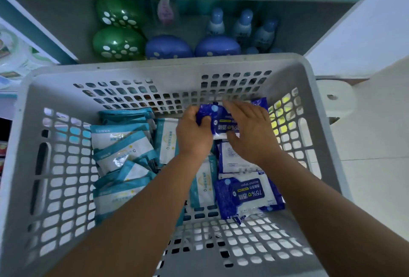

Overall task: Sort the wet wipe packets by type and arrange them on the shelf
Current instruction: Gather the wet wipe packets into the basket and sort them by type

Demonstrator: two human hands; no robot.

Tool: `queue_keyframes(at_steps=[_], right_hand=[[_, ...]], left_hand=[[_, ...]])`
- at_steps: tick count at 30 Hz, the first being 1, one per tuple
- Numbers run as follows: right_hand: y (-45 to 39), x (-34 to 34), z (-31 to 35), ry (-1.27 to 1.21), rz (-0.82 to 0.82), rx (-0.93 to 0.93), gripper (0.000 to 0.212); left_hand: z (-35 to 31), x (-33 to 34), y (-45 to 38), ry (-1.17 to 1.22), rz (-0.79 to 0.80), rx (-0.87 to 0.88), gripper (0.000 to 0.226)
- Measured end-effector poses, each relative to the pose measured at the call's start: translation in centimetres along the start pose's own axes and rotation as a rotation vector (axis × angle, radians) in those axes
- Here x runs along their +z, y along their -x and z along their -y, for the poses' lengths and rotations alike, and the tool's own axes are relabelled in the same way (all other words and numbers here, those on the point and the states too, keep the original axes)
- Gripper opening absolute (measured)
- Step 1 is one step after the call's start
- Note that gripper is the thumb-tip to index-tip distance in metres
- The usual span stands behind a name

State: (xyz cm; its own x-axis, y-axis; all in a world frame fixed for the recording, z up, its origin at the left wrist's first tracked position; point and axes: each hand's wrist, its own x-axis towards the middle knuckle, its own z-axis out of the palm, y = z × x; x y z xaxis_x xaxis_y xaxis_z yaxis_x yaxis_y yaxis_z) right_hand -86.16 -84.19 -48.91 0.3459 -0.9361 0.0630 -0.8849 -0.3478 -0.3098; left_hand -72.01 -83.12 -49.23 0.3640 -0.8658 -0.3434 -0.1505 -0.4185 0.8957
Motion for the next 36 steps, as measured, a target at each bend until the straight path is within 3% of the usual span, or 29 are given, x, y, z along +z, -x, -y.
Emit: queue_keyframes(at_steps=[2, 4, 8, 11, 14, 18, 22, 27, 33, 36], right_hand=[[0.3, 0.3, -0.7, 0.081, 0.035, 0.038, 0.064], [0.6, 0.4, -1.4, 0.172, 0.073, 0.059, 0.061], [1.3, 0.8, -2.0, 0.261, 0.312, 0.105, 0.073], [1.1, 0.7, -1.4, 0.311, 0.393, 0.185, 0.079], [1.1, 0.8, -0.5, 0.315, 0.393, 0.225, 0.080], [1.9, 2.5, 2.3, 0.279, 0.341, -0.118, 0.082], [2.9, 4.7, 4.8, 0.234, 0.412, -0.333, 0.069], [3.4, 6.7, 6.0, 0.340, 0.695, -0.323, 0.067], [4.2, 7.9, 6.2, 0.330, 0.649, -0.256, 0.079], [4.5, 8.5, 6.3, 0.348, 0.633, -0.247, 0.064]], left_hand=[[0.3, 1.3, 0.4, 0.006, 0.064, -0.027, 0.015], [1.1, 2.0, 0.7, -0.136, 0.200, 0.014, 0.018], [3.2, 0.4, 1.3, -0.448, 0.462, 0.206, 0.050], [4.8, -2.7, 1.3, -0.790, 0.540, 0.296, 0.075], [6.7, -6.6, 1.0, -1.127, 0.598, 0.293, 0.081], [8.6, -10.0, 1.2, -1.359, 0.695, 0.285, 0.069], [9.8, -10.8, 1.5, -1.462, 0.778, 0.363, 0.063], [10.5, -10.7, 2.0, -1.517, 0.761, 0.428, 0.074], [11.6, -10.8, 2.7, -1.532, 0.716, 0.456, 0.078], [12.0, -10.4, 2.7, -1.512, 0.659, 0.451, 0.073]])
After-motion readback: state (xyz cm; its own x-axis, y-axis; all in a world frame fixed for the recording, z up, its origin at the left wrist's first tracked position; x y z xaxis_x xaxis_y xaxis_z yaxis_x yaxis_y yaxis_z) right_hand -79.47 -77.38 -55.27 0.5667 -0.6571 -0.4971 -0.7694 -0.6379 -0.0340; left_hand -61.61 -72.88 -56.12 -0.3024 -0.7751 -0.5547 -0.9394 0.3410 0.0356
